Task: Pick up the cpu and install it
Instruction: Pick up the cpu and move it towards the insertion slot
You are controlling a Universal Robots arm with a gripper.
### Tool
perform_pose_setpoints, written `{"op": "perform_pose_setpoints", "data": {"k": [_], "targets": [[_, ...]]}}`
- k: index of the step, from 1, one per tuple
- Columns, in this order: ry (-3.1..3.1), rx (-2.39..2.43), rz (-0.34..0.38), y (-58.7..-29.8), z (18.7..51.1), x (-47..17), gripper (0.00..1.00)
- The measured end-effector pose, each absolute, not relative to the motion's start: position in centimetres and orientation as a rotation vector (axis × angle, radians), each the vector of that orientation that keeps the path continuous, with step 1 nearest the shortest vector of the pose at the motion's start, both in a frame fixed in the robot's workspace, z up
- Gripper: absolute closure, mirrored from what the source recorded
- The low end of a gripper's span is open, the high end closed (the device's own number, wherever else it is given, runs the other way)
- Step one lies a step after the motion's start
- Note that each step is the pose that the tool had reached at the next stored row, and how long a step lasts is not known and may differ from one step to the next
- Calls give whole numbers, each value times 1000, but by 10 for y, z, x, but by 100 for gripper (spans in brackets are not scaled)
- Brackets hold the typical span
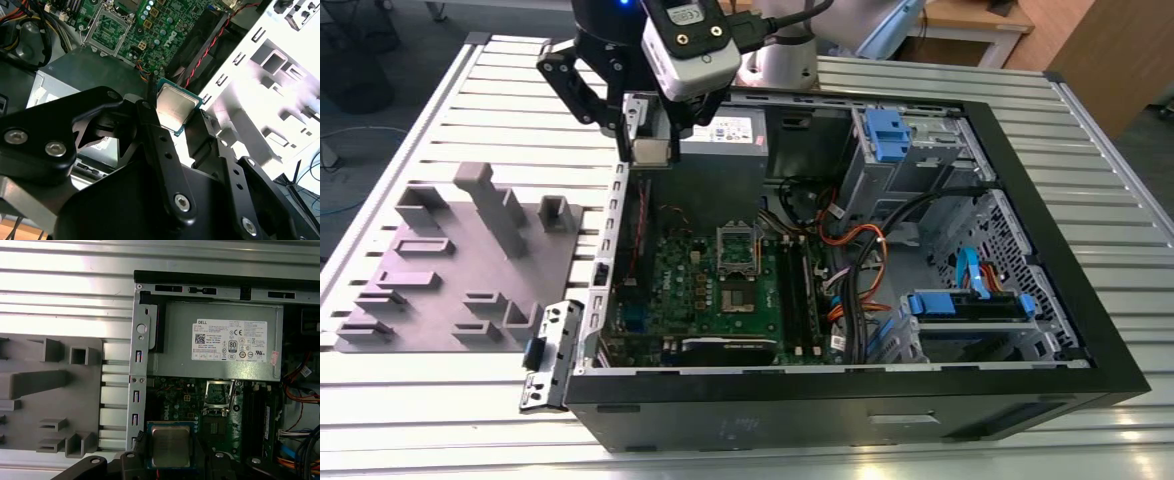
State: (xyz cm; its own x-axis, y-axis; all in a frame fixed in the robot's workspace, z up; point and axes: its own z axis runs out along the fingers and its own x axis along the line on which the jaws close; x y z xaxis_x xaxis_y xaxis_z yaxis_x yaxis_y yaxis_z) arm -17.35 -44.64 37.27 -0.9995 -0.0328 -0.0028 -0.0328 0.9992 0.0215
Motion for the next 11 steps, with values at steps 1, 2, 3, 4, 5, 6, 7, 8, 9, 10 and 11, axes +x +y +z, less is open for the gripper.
{"op": "perform_pose_setpoints", "data": {"k": [1,2,3,4,5,6,7,8,9,10,11], "targets": [[3138,-51,34,-446,373,-173,53],[3138,-52,34,-446,372,-173,53],[3138,-52,34,-446,372,-173,53],[3139,-52,34,-446,372,-172,53],[3139,-51,34,-446,372,-171,53],[3139,-52,34,-446,372,-169,53],[3139,-51,34,-446,372,-168,53],[3139,-51,34,-447,372,-166,53],[3140,-51,34,-447,372,-164,53],[3140,-51,34,-447,371,-163,53],[3140,-51,34,-447,371,-161,53]]}}
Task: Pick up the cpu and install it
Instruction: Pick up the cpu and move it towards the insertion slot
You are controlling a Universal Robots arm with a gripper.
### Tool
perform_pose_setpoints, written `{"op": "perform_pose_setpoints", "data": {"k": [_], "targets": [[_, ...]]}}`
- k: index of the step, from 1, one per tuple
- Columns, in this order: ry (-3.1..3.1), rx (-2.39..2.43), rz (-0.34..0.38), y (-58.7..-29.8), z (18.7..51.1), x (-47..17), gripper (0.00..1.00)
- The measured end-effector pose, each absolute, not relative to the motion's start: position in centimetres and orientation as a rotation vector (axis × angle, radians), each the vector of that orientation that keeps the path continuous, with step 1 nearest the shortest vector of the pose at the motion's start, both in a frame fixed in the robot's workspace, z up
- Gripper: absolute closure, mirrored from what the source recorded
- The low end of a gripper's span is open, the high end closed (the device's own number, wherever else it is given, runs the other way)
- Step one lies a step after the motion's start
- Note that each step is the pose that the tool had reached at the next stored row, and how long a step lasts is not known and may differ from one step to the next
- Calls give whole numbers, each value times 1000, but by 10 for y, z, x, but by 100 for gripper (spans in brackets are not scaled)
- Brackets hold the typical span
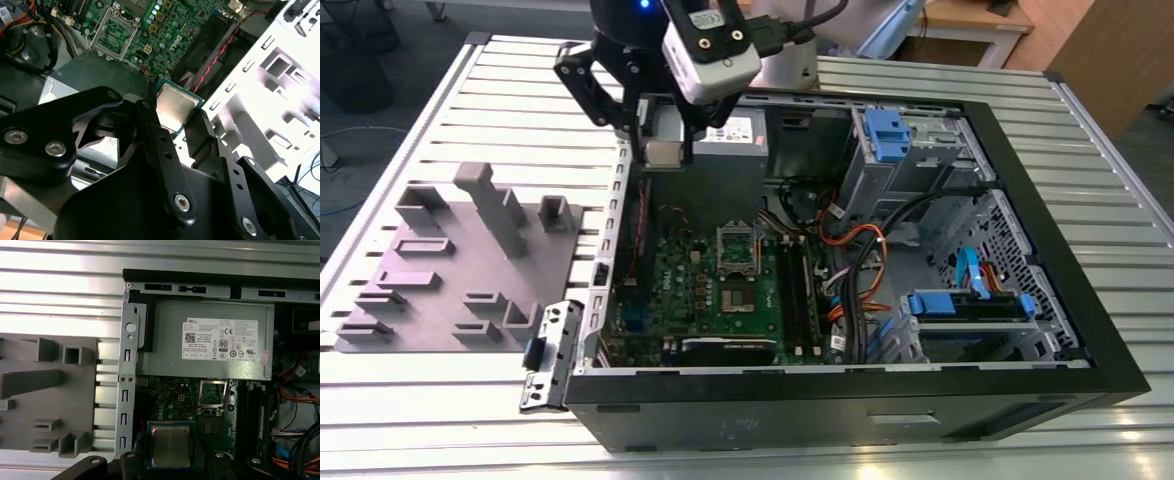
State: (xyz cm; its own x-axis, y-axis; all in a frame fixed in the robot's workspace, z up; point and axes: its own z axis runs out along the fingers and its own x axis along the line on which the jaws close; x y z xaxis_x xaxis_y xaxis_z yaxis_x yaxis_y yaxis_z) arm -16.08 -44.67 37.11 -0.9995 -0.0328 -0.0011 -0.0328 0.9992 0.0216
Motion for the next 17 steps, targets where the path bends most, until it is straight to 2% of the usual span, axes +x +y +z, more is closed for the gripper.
{"op": "perform_pose_setpoints", "data": {"k": [17], "targets": [[3147,-51,34,-447,367,-132,53]]}}
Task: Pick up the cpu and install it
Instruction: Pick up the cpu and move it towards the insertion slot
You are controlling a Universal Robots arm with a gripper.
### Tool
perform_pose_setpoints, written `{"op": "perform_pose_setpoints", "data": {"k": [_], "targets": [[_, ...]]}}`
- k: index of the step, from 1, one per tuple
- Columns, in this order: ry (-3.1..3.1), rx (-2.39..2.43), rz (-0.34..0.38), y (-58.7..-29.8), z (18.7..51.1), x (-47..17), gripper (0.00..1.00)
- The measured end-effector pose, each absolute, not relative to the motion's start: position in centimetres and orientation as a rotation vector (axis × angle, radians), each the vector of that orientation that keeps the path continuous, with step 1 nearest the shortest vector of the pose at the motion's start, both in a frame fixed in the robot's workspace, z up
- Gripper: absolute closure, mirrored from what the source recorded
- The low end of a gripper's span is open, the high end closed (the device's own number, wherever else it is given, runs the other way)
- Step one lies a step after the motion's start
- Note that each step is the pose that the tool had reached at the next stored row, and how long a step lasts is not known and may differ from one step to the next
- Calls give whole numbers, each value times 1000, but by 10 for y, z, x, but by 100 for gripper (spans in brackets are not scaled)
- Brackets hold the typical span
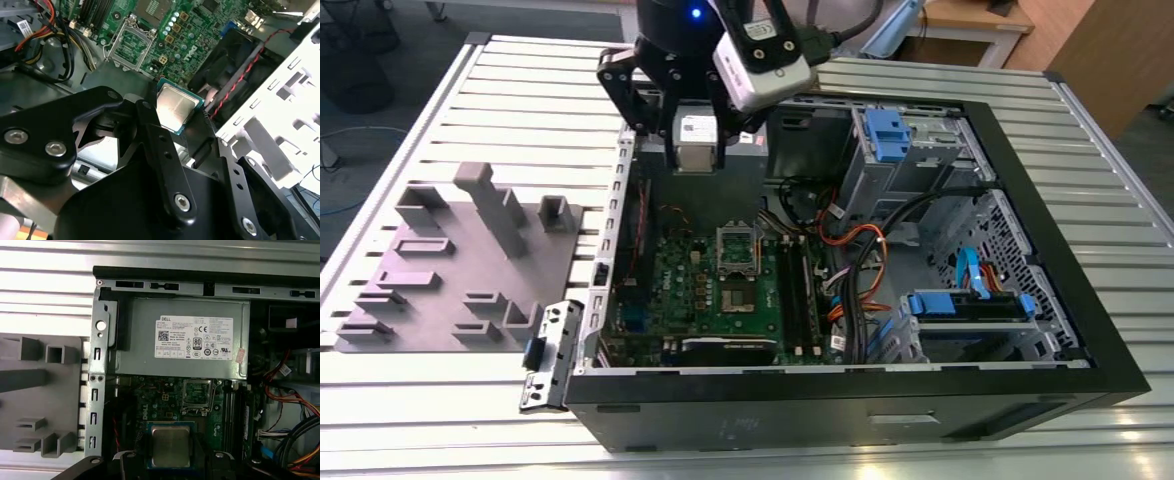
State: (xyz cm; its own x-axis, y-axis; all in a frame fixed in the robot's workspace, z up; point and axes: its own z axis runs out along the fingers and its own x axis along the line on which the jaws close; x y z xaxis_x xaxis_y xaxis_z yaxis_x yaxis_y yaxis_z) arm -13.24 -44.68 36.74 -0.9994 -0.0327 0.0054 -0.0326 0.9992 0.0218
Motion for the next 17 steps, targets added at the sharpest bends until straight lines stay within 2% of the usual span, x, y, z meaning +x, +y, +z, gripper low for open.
{"op": "perform_pose_setpoints", "data": {"k": [17], "targets": [[-3134,51,-34,-447,364,-126,53]]}}
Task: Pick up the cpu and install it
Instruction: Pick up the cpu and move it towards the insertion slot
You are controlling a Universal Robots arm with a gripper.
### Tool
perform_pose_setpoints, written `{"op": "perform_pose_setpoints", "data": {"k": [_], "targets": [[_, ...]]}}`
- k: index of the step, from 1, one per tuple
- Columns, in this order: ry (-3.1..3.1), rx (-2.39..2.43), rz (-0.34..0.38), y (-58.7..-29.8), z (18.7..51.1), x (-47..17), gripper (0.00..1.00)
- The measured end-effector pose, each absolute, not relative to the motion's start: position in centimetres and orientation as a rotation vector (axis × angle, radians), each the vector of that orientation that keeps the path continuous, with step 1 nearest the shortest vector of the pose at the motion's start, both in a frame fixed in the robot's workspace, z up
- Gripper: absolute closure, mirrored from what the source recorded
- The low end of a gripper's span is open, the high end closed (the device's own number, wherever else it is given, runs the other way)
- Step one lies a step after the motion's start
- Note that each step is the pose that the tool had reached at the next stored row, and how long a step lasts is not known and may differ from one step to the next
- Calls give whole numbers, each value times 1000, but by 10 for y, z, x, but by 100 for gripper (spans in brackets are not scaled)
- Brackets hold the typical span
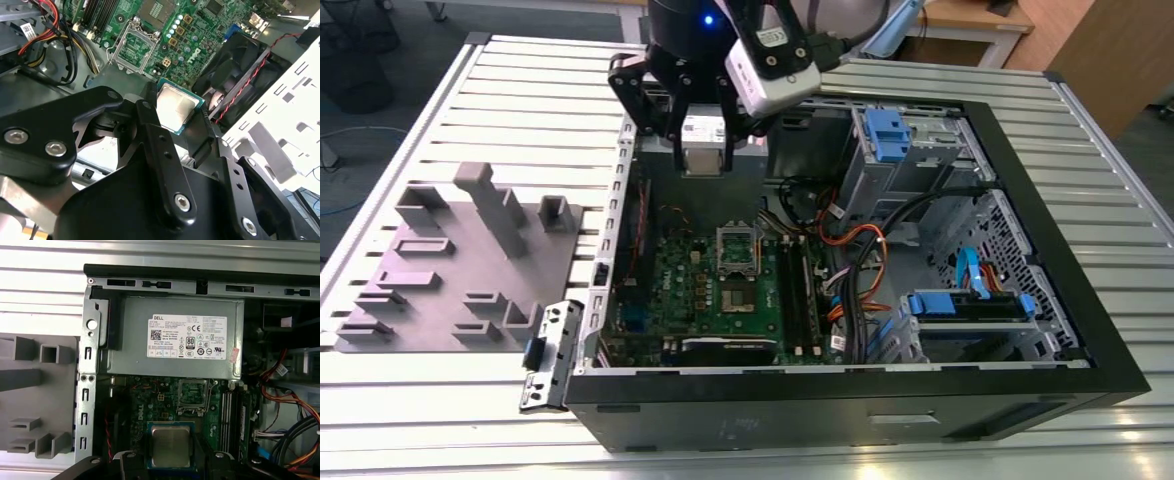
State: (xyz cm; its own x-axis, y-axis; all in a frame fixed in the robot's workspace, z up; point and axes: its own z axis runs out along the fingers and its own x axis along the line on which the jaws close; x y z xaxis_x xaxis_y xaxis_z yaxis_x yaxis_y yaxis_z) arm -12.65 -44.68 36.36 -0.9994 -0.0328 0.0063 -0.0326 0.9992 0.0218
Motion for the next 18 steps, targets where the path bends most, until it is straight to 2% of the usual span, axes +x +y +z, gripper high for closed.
{"op": "perform_pose_setpoints", "data": {"k": [18], "targets": [[-3134,51,-34,-447,362,-123,53]]}}
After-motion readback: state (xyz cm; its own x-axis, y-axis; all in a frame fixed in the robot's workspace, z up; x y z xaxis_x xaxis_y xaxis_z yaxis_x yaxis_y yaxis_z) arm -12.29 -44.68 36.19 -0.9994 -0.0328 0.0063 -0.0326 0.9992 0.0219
